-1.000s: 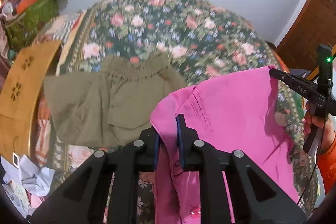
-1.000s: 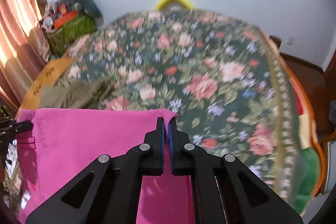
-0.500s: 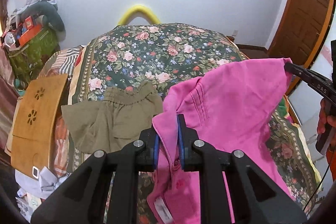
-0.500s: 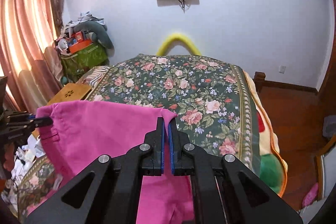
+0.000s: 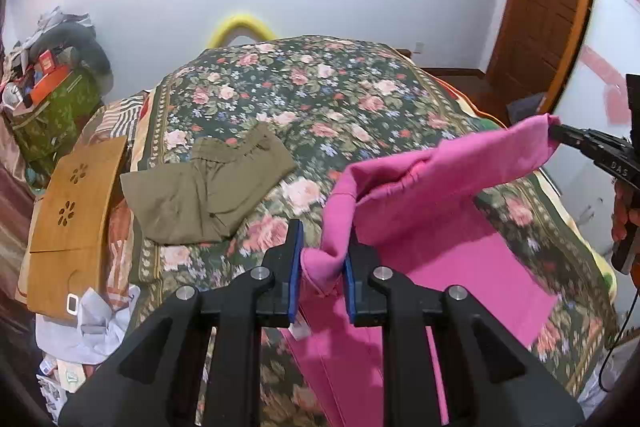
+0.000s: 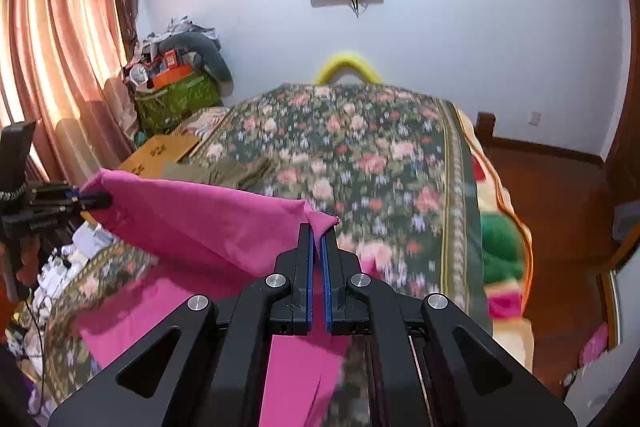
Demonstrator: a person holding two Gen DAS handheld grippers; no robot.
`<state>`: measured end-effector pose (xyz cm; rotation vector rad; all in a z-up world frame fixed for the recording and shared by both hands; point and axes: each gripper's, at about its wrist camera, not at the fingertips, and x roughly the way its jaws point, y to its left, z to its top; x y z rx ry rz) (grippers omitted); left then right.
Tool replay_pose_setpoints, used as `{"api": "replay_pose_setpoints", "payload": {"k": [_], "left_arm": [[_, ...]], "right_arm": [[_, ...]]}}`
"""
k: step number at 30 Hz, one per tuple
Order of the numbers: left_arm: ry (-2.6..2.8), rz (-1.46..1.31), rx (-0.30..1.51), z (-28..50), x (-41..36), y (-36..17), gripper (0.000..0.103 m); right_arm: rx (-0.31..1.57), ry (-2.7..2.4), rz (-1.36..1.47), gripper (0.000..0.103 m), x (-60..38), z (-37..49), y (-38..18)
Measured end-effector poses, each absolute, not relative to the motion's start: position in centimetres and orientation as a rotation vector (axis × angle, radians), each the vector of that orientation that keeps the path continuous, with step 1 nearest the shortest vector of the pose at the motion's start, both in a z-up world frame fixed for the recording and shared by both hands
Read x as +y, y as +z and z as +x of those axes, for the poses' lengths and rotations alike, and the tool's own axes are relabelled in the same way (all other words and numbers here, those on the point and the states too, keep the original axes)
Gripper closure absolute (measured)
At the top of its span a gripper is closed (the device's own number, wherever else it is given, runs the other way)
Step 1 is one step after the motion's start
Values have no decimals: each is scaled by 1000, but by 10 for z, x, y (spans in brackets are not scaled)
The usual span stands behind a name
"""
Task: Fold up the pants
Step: 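Lift the pants with both tools and fold the leg over onto the other leg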
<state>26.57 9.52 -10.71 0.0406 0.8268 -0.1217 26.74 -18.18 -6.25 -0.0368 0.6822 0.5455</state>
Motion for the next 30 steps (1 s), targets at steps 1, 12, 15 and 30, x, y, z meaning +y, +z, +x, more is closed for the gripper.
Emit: {"api": "replay_pose_setpoints", "payload": {"k": [1, 12, 15, 30], "left_arm": [[-125, 46, 827, 259, 93, -109, 85], [-149, 90, 893, 200, 81, -154, 84], [-144, 99, 914, 188, 81, -165, 84], [-58, 63, 966, 147, 101, -189, 84]], "right_arm": [[686, 545, -36, 100, -185, 262, -64], [787, 544, -44, 100, -199, 208, -110], [813, 538, -48, 100, -201, 196, -124], [920, 500, -52, 98, -216, 152, -159]]}}
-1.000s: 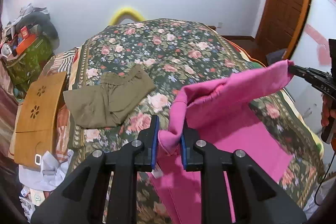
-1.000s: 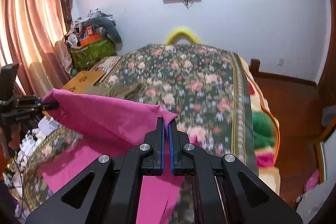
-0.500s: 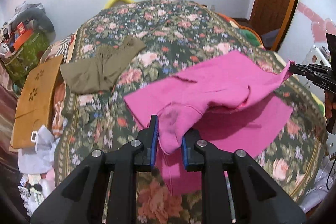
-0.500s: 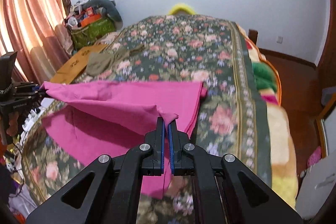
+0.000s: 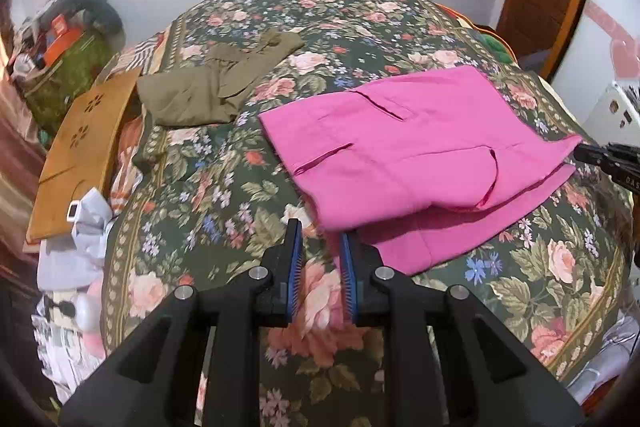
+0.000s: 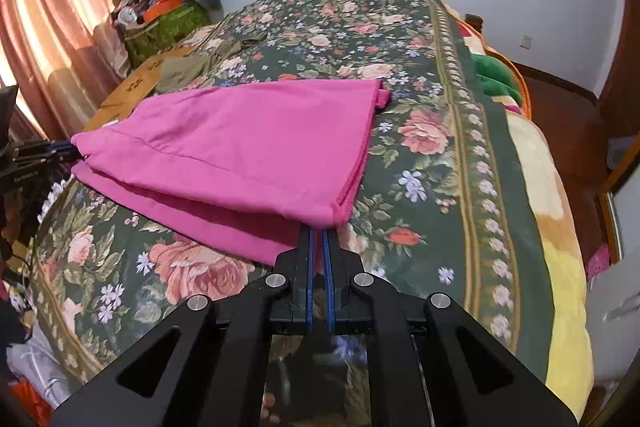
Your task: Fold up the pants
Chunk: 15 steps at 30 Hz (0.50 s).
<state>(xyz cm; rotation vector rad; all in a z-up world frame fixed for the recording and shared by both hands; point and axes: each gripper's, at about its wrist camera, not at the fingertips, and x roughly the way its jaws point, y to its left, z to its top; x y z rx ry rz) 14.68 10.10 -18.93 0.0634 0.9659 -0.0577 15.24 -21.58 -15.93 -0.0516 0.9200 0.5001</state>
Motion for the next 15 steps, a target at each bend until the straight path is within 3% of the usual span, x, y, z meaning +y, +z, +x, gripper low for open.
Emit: {"api": "replay_pose_setpoints", "payload": {"k": [6, 10, 11, 15], "left_arm": [[8, 37, 938, 138, 112, -169, 81], [-5, 64, 890, 134, 102, -149, 72], [-15, 66, 884, 135, 98, -146, 66], [-73, 98, 870, 139, 73, -139, 46]], "right_arm": [[872, 479, -57, 96, -222, 139, -137], [821, 517, -101, 74, -208, 133, -121], [804, 537, -106, 65, -202, 131, -117], [780, 610, -122, 49, -177, 130, -110]]}}
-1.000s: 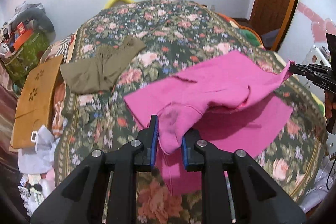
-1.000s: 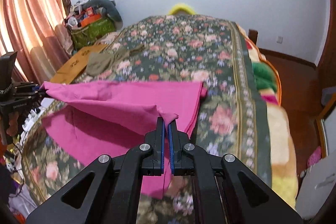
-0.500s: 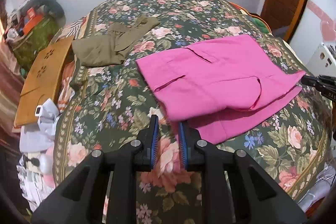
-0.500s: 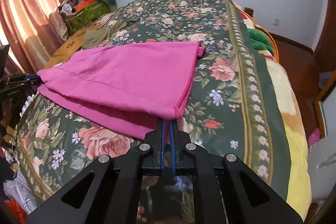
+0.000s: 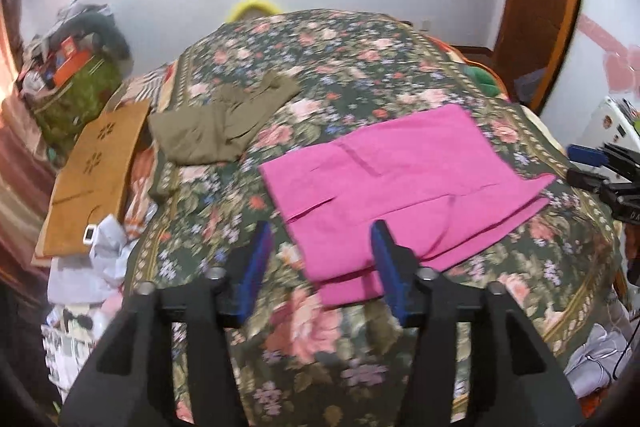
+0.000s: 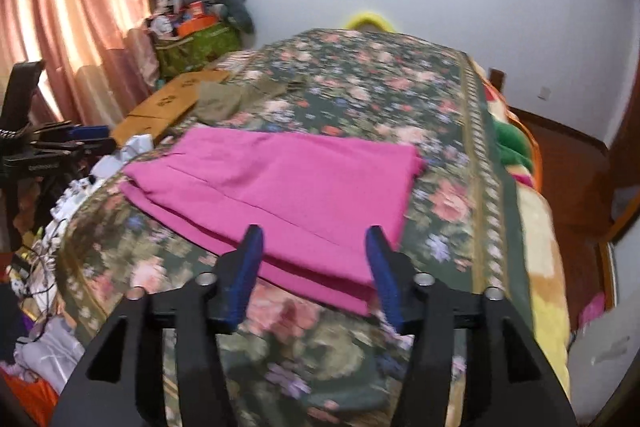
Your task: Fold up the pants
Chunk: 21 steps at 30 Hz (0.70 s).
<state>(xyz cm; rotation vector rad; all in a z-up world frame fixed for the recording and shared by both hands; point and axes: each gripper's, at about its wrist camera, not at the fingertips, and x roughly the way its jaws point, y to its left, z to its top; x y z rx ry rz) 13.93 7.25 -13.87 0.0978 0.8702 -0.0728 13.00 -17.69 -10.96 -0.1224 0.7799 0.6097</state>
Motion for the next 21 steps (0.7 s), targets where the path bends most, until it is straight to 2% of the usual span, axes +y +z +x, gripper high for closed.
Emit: {"api": "replay_pose_setpoints", "payload": {"k": [3, 18, 20, 21], "left_arm": [[-116, 125, 892, 147, 54, -144, 37], [-241, 164, 998, 164, 12, -180, 37], [-253, 175, 1001, 165, 8, -182, 37], [-257, 180, 1002, 166, 6, -184, 37]], "right_arm": [[796, 672, -145, 49, -154, 133, -114], [905, 779, -263, 50, -91, 156, -156], [914, 787, -239, 65, -90, 160, -156], [922, 798, -223, 69, -90, 162, -156]]}}
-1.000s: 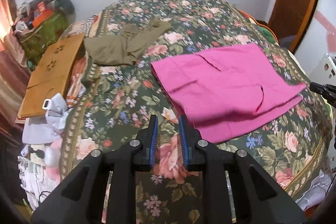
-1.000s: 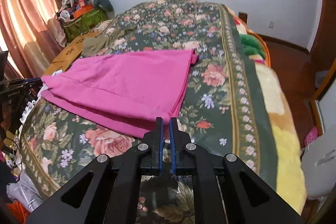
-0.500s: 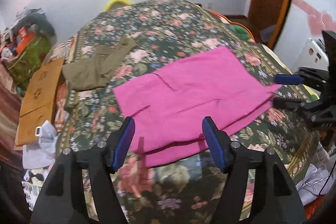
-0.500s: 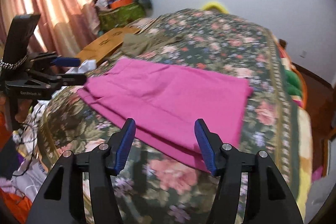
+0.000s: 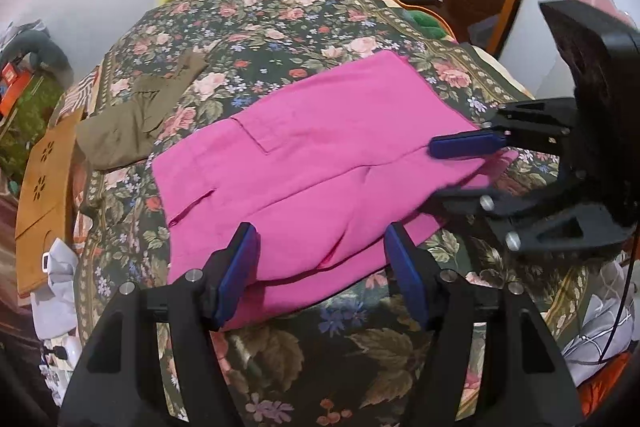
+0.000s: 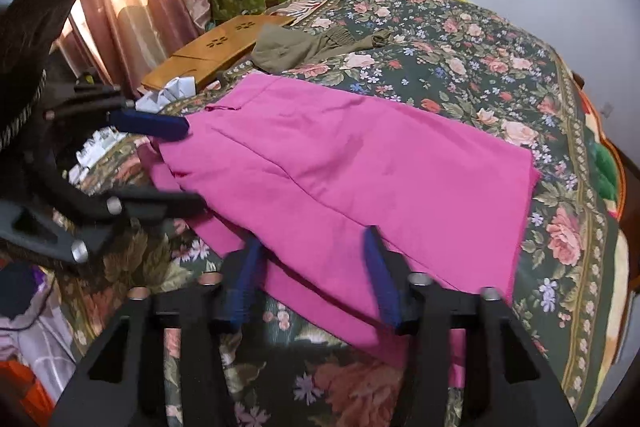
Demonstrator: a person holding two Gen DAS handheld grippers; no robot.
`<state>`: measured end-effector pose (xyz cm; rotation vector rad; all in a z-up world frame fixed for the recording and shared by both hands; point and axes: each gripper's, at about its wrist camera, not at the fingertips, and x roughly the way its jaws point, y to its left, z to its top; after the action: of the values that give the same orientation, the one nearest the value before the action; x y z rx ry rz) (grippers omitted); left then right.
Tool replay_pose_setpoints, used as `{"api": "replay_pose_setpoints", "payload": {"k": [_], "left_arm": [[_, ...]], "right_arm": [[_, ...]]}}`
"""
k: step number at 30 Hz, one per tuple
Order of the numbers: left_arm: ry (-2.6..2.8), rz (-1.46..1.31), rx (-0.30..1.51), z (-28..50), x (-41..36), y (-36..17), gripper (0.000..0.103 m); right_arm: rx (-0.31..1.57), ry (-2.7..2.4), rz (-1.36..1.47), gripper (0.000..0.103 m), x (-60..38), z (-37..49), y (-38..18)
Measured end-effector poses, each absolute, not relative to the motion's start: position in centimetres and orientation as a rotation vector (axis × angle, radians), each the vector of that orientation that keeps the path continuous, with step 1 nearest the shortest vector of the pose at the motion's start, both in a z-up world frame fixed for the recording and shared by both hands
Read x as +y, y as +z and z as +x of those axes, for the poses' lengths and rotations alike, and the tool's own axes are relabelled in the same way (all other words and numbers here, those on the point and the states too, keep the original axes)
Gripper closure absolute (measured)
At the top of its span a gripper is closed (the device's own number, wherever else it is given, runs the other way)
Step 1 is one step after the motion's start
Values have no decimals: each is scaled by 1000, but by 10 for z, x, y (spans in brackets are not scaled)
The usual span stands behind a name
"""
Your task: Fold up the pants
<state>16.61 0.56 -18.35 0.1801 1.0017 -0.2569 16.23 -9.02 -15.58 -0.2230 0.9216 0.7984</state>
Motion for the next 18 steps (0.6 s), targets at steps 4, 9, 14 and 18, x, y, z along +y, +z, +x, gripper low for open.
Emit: {"api": "replay_pose_setpoints", "payload": {"k": [4, 9, 14, 18], "left_arm": [[-246, 210, 994, 170, -1, -187, 39], [-230, 250, 949, 169, -6, -184, 81], [-239, 249, 910, 163, -7, -173, 93], [-252, 226, 914, 158, -5, -170, 94]], "right_arm": [[897, 805, -199, 93, -88, 159, -152], [839, 813, -180, 96, -91, 152, -141], [811, 826, -185, 97, -93, 147, -132], [814, 833, -186, 97, -95, 141, -133]]}}
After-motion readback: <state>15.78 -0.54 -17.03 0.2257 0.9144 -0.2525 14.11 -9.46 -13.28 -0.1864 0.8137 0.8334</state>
